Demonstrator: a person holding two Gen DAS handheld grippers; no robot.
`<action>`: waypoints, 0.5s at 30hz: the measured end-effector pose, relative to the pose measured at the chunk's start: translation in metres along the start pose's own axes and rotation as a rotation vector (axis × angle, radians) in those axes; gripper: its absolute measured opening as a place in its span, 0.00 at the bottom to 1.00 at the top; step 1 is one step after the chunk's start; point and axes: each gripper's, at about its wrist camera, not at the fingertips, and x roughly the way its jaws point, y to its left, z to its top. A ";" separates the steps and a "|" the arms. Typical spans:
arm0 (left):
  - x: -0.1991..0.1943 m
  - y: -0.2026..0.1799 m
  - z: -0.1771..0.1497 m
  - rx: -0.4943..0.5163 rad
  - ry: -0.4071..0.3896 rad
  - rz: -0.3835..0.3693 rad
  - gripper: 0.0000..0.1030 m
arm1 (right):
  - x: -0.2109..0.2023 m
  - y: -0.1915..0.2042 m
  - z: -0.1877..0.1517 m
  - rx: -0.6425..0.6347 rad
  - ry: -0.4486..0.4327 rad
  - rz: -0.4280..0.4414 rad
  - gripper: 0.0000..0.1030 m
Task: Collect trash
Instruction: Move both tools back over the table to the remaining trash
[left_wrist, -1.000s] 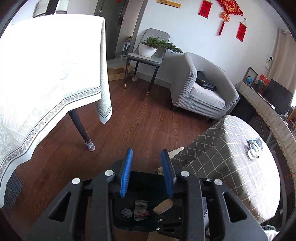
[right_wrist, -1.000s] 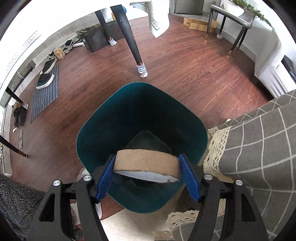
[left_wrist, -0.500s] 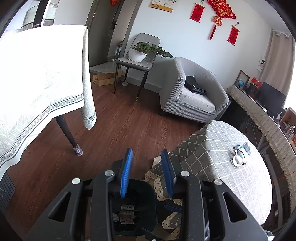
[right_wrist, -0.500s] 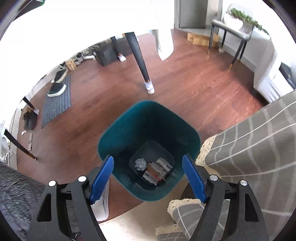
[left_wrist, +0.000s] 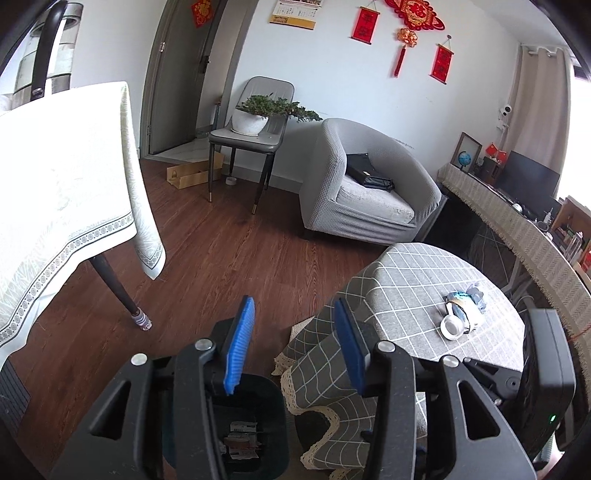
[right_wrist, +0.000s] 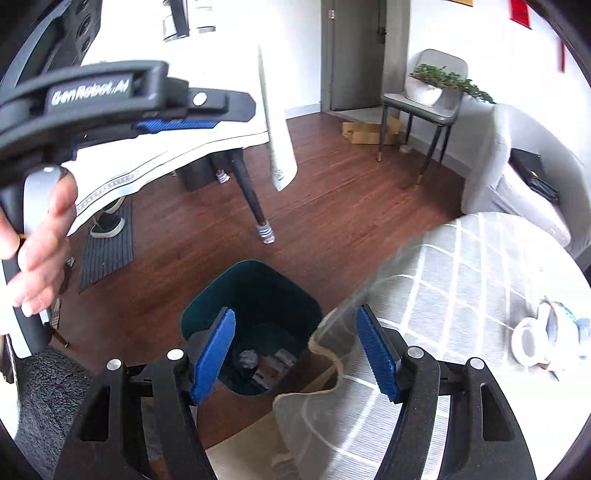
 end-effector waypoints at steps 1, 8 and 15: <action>0.003 -0.005 0.000 0.008 0.005 -0.006 0.49 | -0.005 -0.009 0.000 0.017 -0.007 -0.014 0.67; 0.027 -0.052 -0.008 0.072 0.050 -0.074 0.55 | -0.043 -0.076 -0.007 0.136 -0.083 -0.122 0.67; 0.053 -0.090 -0.017 0.120 0.102 -0.125 0.57 | -0.057 -0.130 -0.028 0.266 -0.098 -0.183 0.66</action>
